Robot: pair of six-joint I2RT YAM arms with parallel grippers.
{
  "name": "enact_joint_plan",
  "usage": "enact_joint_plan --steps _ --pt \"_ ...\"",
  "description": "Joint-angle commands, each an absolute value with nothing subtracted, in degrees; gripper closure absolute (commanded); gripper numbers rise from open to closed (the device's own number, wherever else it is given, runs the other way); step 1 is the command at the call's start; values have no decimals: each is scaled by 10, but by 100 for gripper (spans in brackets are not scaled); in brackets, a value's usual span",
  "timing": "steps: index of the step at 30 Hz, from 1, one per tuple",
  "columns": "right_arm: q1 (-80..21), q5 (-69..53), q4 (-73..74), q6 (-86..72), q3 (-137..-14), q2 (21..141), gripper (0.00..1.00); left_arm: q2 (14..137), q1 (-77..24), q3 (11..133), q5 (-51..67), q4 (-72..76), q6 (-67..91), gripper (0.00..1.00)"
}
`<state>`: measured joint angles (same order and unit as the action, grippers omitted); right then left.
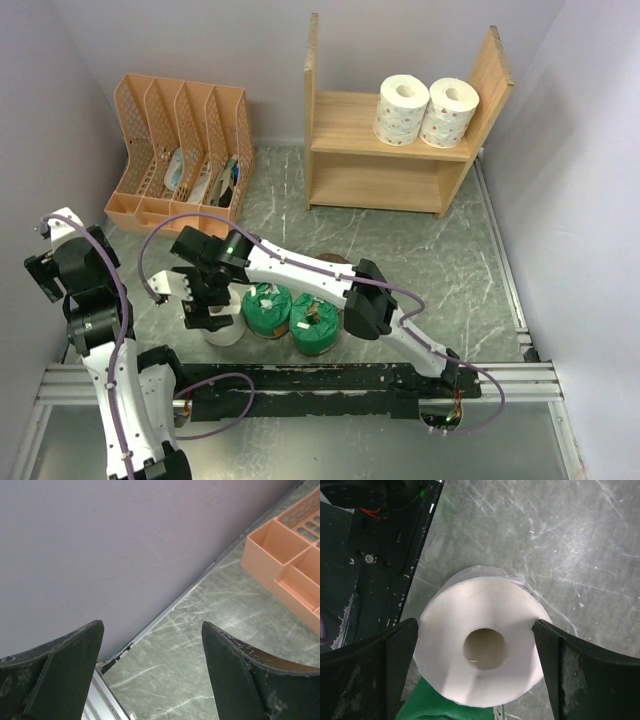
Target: Place and organize the paper towels onto the shelf
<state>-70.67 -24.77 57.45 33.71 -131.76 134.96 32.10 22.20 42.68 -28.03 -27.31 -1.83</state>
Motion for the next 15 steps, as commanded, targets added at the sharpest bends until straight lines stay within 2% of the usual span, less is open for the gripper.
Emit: enact_joint_plan --steps 1,10,15 --pt "-688 -223 591 343 -1350 1369 0 295 235 420 -301 -244 -14 9" --pt "-683 -223 601 352 -1341 1324 0 313 236 416 -293 -244 -17 10" --pt "-679 -231 615 356 -1364 1339 0 314 236 415 -293 -244 -18 10"
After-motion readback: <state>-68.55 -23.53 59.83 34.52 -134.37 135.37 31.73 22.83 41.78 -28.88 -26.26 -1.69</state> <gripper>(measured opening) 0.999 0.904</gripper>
